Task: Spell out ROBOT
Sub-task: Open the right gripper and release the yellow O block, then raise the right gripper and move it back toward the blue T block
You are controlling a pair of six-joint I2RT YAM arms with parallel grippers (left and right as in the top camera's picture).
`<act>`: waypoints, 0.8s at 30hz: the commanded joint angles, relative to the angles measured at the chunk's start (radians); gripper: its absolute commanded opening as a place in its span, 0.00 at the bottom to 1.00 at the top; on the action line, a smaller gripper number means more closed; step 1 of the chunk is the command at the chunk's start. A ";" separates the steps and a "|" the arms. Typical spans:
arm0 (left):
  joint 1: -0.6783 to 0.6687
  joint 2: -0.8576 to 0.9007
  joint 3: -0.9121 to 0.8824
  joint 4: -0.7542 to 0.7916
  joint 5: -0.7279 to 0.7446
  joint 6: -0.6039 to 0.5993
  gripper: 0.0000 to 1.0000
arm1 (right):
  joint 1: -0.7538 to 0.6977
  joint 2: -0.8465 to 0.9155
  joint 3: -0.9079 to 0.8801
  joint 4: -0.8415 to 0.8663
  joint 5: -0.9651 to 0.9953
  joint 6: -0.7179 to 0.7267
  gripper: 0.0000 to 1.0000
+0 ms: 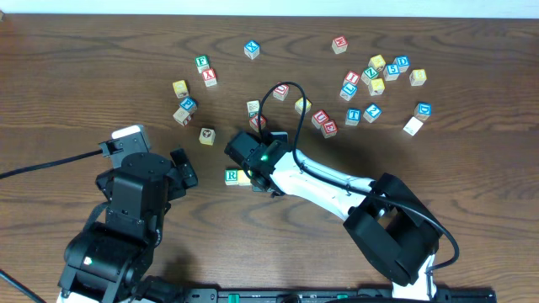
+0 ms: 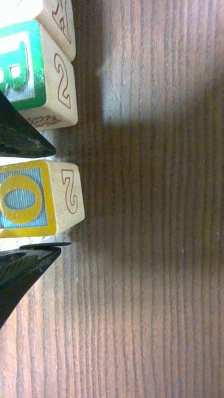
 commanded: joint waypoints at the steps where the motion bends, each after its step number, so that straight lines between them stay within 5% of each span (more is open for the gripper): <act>1: 0.005 -0.001 0.023 -0.001 -0.013 0.013 0.99 | -0.010 -0.030 -0.005 -0.008 0.017 0.005 0.40; 24: 0.005 -0.001 0.023 -0.001 -0.013 0.014 0.99 | -0.010 -0.265 -0.003 -0.099 0.103 0.005 0.44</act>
